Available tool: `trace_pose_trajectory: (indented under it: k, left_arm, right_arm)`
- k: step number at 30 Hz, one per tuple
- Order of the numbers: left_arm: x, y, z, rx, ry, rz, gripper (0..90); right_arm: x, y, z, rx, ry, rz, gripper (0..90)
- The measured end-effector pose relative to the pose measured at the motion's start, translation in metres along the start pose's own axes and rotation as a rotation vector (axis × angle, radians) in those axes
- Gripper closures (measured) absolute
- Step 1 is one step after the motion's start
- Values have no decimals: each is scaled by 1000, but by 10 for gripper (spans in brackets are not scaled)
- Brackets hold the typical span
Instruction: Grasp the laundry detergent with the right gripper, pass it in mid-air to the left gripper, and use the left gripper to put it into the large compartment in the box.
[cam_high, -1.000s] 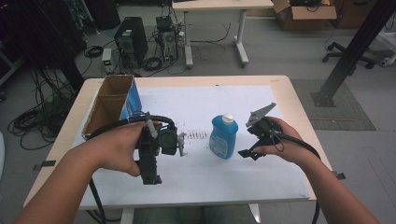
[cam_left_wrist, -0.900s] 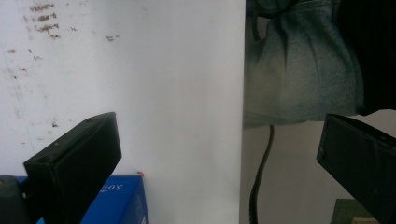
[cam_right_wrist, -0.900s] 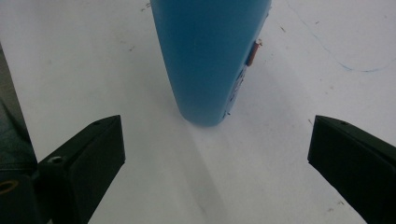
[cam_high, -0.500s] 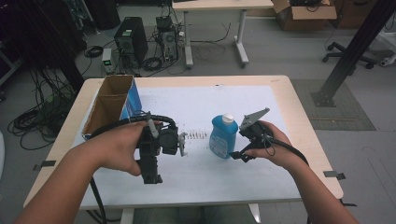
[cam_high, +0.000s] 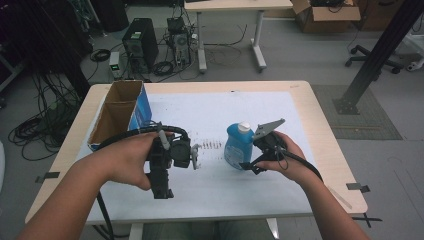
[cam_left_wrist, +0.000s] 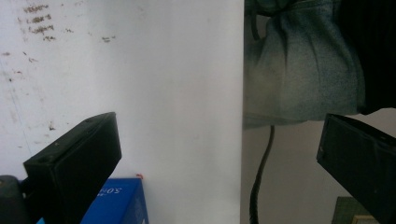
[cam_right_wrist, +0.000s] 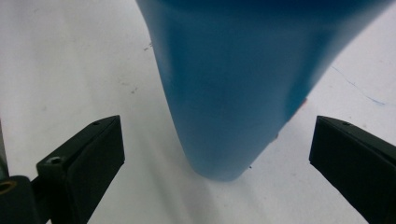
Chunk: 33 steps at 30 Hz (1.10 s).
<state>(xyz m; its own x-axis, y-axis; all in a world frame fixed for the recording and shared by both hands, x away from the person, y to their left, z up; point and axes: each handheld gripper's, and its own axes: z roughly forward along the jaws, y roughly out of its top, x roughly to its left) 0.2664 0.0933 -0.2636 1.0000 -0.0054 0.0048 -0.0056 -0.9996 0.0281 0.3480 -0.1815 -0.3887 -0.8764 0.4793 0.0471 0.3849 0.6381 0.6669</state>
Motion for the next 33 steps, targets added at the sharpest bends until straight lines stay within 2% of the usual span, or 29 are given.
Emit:
trace_pose_trajectory:
  k: [10,25,33]
  left_arm:
    - [-1,0,-3,-13,7,-1,2]
    - [-2,2,-1,-19,5,3,2]
    - [-1,0,1,-16,-1,1,2]
  right_arm:
    - [3,-2,9,-23,-14,-5,34]
    - [4,-6,20,-121,-39,13,31]
    - [2,-6,18,-170,-63,32,27]
